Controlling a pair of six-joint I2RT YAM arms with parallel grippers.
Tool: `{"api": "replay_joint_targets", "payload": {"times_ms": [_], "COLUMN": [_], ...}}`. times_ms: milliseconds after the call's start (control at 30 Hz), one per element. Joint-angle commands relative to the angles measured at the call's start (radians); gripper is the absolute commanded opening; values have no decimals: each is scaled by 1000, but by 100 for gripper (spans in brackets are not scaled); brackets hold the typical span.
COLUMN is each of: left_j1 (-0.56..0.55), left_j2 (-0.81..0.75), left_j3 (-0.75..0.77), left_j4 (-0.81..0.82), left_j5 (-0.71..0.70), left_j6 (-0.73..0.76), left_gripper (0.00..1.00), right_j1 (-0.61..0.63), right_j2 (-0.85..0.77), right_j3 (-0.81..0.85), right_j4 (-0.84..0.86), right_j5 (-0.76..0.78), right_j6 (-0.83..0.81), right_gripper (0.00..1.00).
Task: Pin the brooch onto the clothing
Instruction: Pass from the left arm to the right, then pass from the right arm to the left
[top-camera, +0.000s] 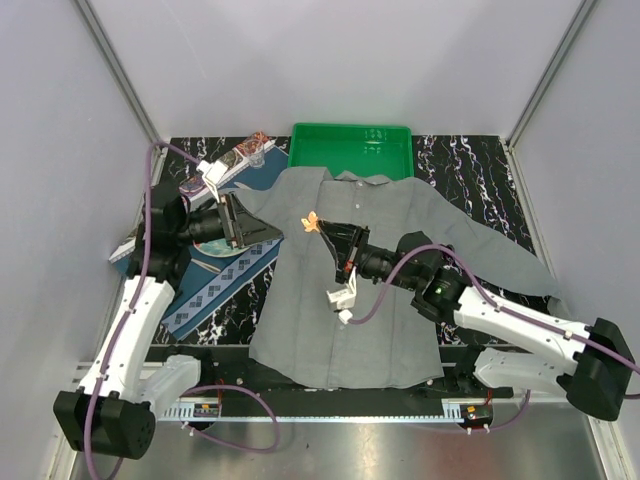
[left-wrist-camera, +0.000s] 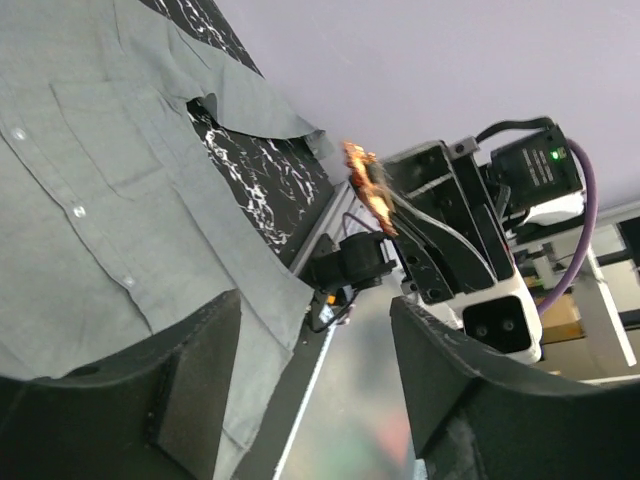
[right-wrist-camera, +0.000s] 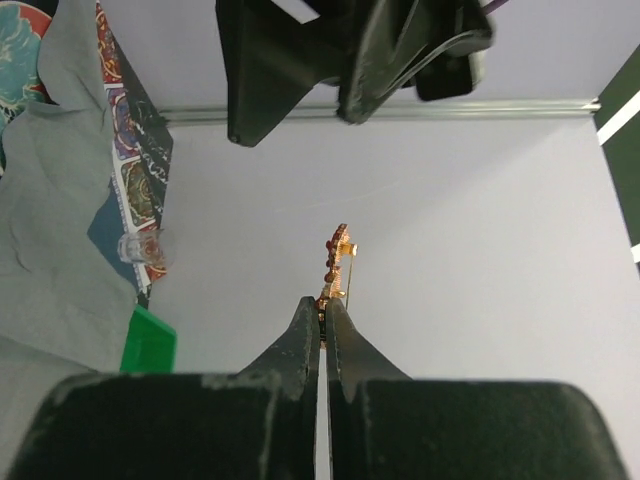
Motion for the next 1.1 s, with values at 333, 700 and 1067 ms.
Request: {"api": "replay_joint_targets", "payload": {"times_ms": [333,700,1067], "left_j1": [-93,-172,-219], "left_j2": [55,89,112], "left_j3": [-30,-26,-26], "left_j4": [302,312,338], "left_j5": [-7,-24,-25], "left_j6": [-225,-211,-222], "left_gripper": [67,60,45], "right_j1": [53,59,62], "right_j2": [-94,-97,-96], "right_j3": [-27,-36,-48], "right_j4": [-65,-56,-36], "right_j5": [-81,-120,-161], "right_j6": [-124,-138,-147], "right_gripper": [0,0,0]}}
